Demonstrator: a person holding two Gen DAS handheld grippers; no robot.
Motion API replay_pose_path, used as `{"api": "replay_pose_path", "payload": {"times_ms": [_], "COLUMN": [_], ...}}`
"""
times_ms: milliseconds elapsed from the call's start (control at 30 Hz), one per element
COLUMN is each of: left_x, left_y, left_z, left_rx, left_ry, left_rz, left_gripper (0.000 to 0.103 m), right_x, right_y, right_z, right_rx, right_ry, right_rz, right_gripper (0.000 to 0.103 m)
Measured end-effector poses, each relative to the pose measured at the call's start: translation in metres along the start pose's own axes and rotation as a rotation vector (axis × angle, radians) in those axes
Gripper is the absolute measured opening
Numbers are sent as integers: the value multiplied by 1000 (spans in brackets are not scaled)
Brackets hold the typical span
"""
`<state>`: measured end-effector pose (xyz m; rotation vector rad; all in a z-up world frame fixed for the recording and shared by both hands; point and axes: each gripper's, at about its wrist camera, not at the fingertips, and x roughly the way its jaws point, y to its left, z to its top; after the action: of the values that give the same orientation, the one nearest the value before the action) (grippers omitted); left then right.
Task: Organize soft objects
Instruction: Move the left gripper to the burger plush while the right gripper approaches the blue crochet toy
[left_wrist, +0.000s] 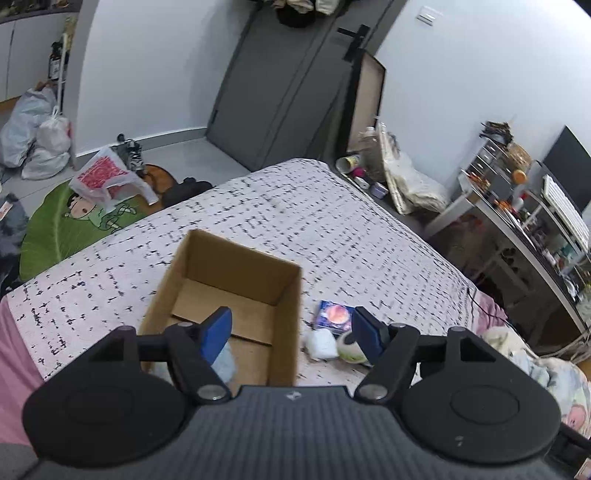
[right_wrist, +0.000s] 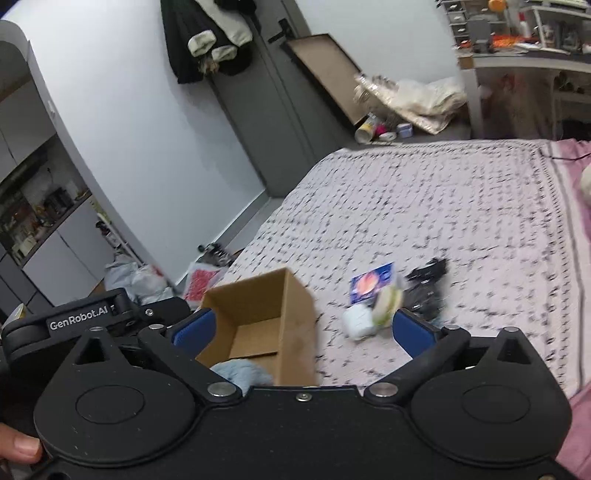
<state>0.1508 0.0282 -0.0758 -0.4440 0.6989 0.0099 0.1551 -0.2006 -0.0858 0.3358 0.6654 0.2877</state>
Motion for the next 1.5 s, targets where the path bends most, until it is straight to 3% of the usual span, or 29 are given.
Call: {"api": "replay_pose_path", "payload": {"times_ms": [567, 1067, 1300, 1500], "left_x": [-2, 26, 50, 78], "left_y": [-61, -100, -118, -126], "left_z": [-13, -19, -26, -33], "left_rx": [73, 118, 125, 134], "left_ry": [-19, 4, 43, 75], "left_rz": [64, 95, 61, 65], "left_gripper": [70, 70, 70, 67], "right_x": [-47, -46, -30, -4], "right_y": [-75, -135, -156, -176], "right_z": [28, 35, 33, 20], "right_rx": [54, 202, 273, 447], "right_ry": [-47, -46, -5, 84], "right_rz": [-31, -21, -4, 60], "right_gripper": [103, 103, 101, 89]}}
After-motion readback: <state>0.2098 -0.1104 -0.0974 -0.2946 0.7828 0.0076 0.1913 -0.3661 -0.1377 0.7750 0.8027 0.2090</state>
